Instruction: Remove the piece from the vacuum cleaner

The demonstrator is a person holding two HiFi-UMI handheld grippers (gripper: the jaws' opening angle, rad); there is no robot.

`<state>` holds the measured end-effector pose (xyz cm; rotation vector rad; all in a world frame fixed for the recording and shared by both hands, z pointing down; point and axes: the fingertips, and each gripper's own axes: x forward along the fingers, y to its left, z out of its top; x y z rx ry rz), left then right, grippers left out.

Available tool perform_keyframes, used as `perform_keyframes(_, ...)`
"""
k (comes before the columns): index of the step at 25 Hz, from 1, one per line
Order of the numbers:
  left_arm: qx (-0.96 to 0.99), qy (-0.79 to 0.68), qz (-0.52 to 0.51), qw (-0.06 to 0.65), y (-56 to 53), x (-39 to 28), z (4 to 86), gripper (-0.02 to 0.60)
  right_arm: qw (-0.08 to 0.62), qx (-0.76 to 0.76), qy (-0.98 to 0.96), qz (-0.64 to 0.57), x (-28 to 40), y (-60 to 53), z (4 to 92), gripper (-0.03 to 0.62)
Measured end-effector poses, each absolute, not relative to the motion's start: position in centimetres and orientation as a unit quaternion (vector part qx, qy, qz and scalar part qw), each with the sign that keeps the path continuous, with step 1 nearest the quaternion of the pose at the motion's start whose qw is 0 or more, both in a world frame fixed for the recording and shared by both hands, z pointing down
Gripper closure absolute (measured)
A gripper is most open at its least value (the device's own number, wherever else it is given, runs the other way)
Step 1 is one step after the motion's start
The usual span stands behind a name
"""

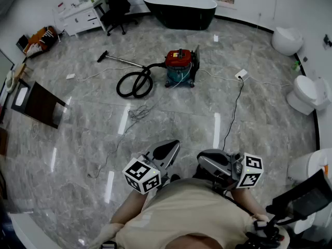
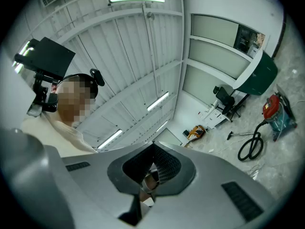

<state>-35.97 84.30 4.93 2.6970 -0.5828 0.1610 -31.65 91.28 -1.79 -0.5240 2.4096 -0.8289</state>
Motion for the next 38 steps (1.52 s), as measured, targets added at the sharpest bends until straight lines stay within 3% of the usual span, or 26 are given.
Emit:
perform_keyframes(11, 0.957, -0.228, 0.075, 0.163, 81.2, -26.2, 4.5, 0.578, 0.277, -0.182, 0.886, -0.326, -21.3, 87.4, -1.0, 0.592)
perform_keyframes(26, 0.955, -0.215, 0.098, 0.179, 78.2, -16.3, 5.5, 0.578, 0.309, -0.172, 0.856, -0.377, -12.0, 84.4, 0.0, 0.592)
perform_keyframes(38, 0.968, -0.168, 0.078, 0.167, 67.5, -15.2, 6.0, 0.578, 0.321, -0.24, 0.839, -0.368, -10.2, 74.5, 1.2, 0.592)
